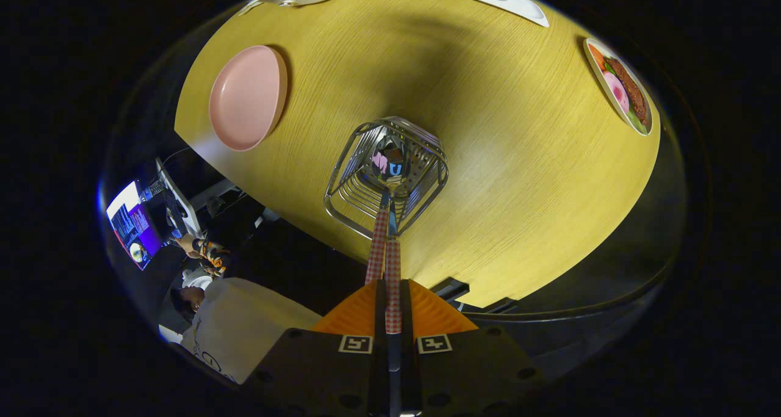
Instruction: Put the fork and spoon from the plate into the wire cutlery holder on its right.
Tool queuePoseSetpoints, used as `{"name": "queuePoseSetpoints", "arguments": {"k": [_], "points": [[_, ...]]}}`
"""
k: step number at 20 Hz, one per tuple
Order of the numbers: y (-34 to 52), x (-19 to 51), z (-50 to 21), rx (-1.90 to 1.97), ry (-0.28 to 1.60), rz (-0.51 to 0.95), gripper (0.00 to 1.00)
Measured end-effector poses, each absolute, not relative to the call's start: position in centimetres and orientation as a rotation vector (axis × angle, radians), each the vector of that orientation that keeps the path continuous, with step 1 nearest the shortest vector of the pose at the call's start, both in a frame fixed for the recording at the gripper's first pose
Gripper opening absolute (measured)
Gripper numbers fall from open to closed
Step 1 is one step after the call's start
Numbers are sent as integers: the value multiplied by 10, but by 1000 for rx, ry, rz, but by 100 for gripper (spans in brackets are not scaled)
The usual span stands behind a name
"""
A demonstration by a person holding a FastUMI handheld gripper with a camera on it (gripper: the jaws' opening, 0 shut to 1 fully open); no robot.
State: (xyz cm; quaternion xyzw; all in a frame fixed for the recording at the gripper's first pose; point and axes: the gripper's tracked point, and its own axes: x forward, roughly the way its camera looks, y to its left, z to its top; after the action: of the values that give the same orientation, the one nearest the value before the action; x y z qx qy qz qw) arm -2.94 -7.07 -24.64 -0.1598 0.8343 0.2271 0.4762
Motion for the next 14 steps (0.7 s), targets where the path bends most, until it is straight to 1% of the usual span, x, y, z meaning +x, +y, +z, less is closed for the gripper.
{"name": "queuePoseSetpoints", "arguments": {"k": [2, 4, 5, 6, 8, 10, 11, 13, 14], "points": [[-66, -25, -248, -371, 2023, 548, 14], [-66, -25, -248, -352, 1998, 552, 19], [-66, -23, -246, -344, 1980, 555, 32], [-63, -22, -245, -327, 1959, 562, 33], [-57, -21, -238, -282, 1922, 571, 57], [-49, -17, -229, -216, 1867, 572, 78], [-46, -17, -225, -180, 1833, 568, 93], [-43, -13, -216, -116, 1763, 556, 99], [-43, -11, -210, -97, 1725, 538, 100]]}}
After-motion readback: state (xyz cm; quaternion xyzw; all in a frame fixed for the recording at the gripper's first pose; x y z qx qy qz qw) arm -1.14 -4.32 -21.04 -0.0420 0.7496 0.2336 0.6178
